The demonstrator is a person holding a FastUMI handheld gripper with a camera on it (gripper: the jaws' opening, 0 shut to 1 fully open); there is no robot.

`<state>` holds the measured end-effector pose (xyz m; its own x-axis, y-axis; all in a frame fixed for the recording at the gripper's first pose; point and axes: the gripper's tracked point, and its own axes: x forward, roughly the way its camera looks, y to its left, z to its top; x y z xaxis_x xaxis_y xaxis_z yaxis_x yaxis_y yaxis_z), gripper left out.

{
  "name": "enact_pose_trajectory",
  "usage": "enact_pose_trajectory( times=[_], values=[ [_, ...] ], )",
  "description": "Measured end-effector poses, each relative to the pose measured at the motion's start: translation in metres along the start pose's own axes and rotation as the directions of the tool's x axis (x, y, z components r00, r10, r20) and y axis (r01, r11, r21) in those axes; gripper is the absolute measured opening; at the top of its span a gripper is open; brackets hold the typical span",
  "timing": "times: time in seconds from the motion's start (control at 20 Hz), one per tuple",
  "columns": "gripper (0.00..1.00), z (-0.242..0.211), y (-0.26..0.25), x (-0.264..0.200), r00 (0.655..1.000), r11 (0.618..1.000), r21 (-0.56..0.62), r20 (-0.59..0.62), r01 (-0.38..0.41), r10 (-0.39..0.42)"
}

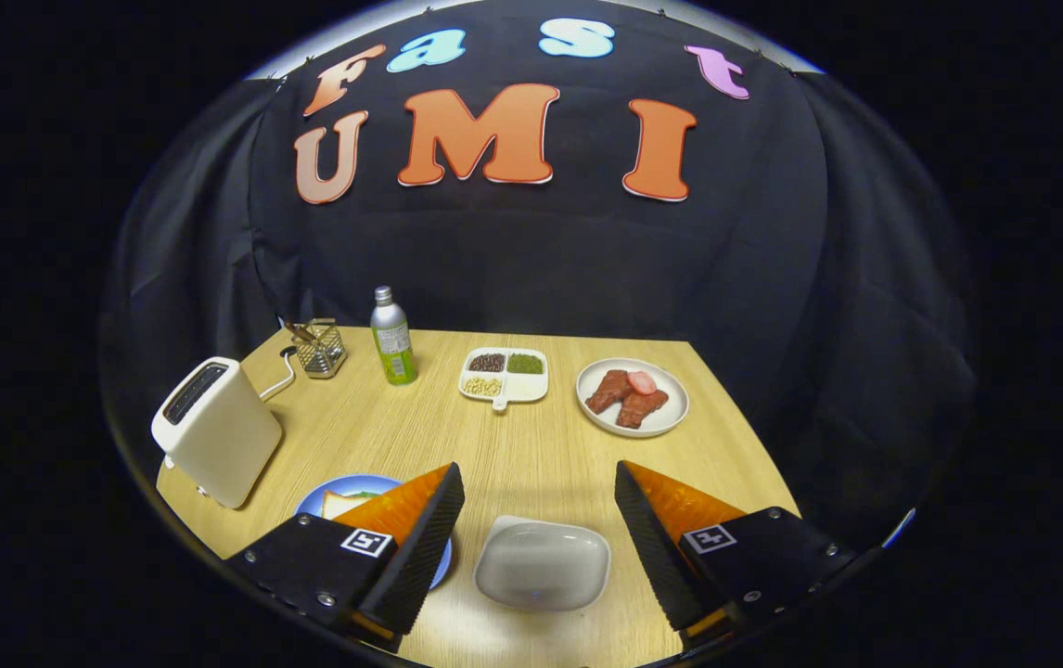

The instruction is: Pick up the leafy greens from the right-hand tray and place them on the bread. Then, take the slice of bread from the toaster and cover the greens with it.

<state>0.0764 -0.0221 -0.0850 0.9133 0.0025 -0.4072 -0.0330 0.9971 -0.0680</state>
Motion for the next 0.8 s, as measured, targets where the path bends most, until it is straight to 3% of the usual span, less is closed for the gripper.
enact_pose_trajectory(
  times=[0.45, 0.8],
  values=[
    [0.98, 0.042, -0.012, -0.043, 0.992, 0.999, 0.052, 0.124, -0.01, 0.003],
    [0.98, 0.049, -0.015, -0.045, 0.986, 0.996, 0.084, 0.168, -0.018, 0.004]
  ],
)
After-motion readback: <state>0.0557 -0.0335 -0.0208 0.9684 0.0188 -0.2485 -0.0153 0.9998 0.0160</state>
